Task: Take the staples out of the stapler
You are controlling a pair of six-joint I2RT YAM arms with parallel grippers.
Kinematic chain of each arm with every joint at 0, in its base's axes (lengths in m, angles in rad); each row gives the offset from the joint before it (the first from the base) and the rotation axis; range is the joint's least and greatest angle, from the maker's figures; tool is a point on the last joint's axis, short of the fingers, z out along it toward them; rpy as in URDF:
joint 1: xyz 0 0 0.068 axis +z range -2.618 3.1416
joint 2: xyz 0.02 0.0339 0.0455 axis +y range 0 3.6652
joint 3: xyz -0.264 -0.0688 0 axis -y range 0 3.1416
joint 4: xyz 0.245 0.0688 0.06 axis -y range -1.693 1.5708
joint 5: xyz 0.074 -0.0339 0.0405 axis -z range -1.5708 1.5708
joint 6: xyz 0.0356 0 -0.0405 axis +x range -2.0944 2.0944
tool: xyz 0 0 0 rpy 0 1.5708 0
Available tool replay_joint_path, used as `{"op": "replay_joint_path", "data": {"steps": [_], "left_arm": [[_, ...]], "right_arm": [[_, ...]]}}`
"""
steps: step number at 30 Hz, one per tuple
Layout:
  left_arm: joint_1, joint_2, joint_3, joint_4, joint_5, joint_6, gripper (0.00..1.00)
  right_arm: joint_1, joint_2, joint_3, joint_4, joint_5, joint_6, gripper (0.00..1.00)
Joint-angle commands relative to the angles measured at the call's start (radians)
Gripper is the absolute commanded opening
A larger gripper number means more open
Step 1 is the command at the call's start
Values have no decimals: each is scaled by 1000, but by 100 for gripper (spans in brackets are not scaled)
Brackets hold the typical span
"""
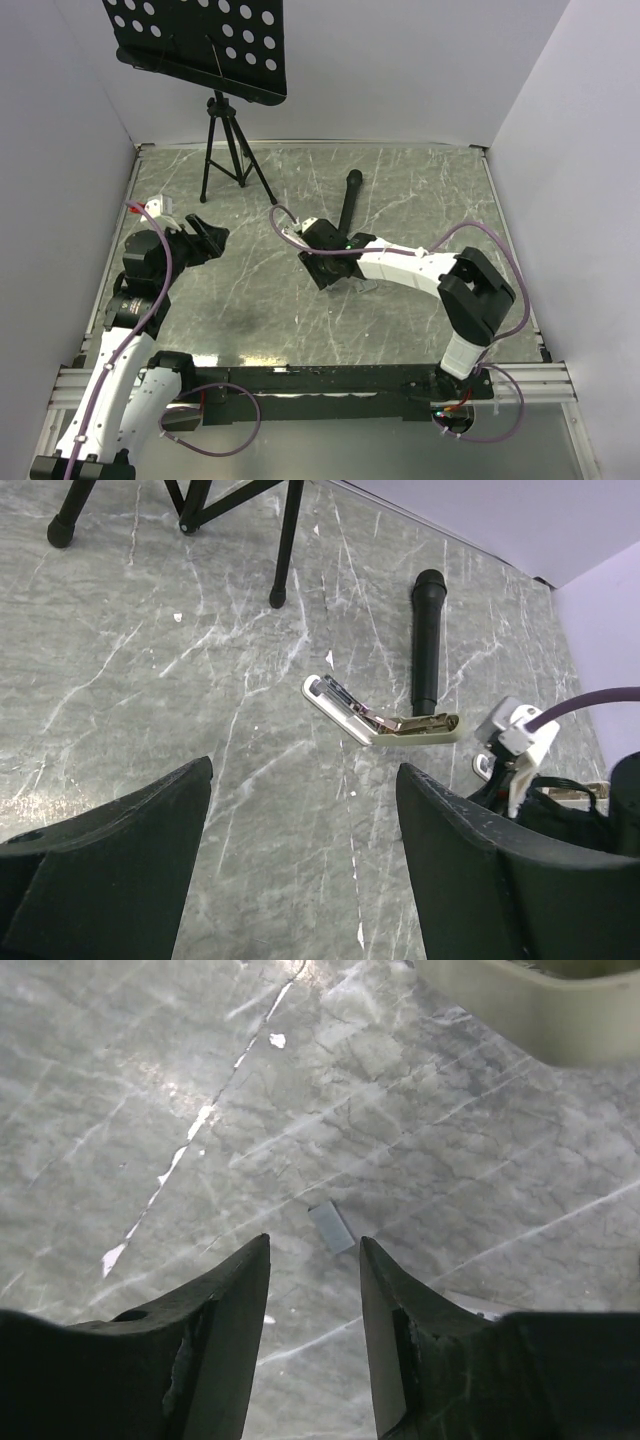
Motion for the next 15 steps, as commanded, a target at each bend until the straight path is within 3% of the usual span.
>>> {"op": "replay_joint_path", "data": {"steps": [1,15], "left_arm": [[-1,-7,40,9,-14,3,79],[-3,-2,40,8,-16,3,79]], "right_arm": [[9,31,41,22,23,-34,49],[9,83,28,39,24,-46,52]]}}
